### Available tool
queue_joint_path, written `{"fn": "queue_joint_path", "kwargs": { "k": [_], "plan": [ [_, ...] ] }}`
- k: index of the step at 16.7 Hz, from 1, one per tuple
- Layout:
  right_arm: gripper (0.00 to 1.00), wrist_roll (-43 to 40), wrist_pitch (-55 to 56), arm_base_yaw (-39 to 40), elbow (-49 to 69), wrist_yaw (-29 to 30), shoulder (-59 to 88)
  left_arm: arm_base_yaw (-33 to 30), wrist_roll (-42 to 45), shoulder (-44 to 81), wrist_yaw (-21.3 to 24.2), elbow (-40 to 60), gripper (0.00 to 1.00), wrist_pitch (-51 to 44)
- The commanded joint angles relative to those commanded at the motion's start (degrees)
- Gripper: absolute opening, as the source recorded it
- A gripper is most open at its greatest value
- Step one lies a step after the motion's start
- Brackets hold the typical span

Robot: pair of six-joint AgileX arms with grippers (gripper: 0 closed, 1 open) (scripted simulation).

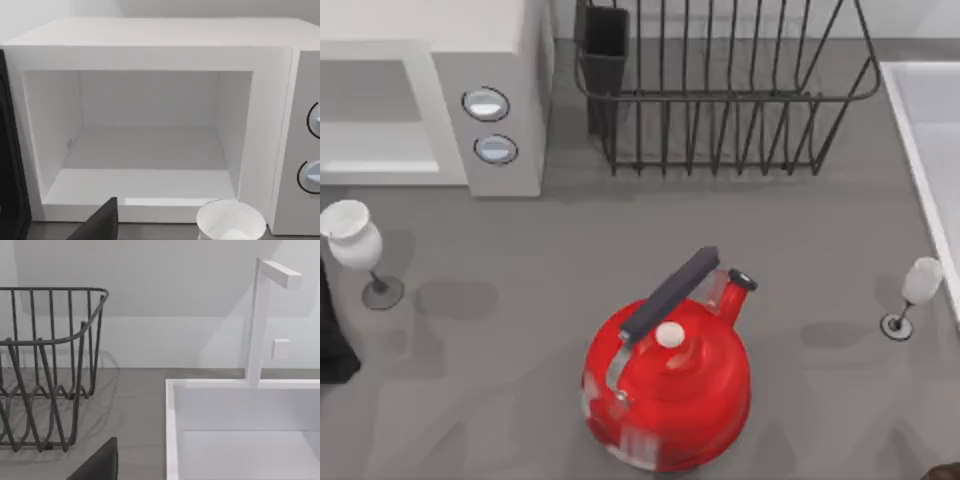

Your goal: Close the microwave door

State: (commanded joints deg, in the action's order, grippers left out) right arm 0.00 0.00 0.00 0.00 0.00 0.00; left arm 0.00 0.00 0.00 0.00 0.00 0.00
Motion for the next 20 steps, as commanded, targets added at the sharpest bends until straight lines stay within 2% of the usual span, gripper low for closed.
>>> {"fn": "queue_joint_path", "kwargs": {
  "k": [1,14,20],
  "plan": [
    [1.00,0.00,0.00,0.00,0.00,0.00,0.00,0.00,0.00,0.00,0.00,0.00,1.00,0.00],
    [1.00,0.00,0.00,0.00,0.00,0.00,0.00,0.00,0.00,0.00,0.00,0.00,0.02,0.00],
    [1.00,0.00,0.00,0.00,0.00,0.00,0.00,0.00,0.00,0.00,0.00,0.00,0.00,0.00]
  ]
}}
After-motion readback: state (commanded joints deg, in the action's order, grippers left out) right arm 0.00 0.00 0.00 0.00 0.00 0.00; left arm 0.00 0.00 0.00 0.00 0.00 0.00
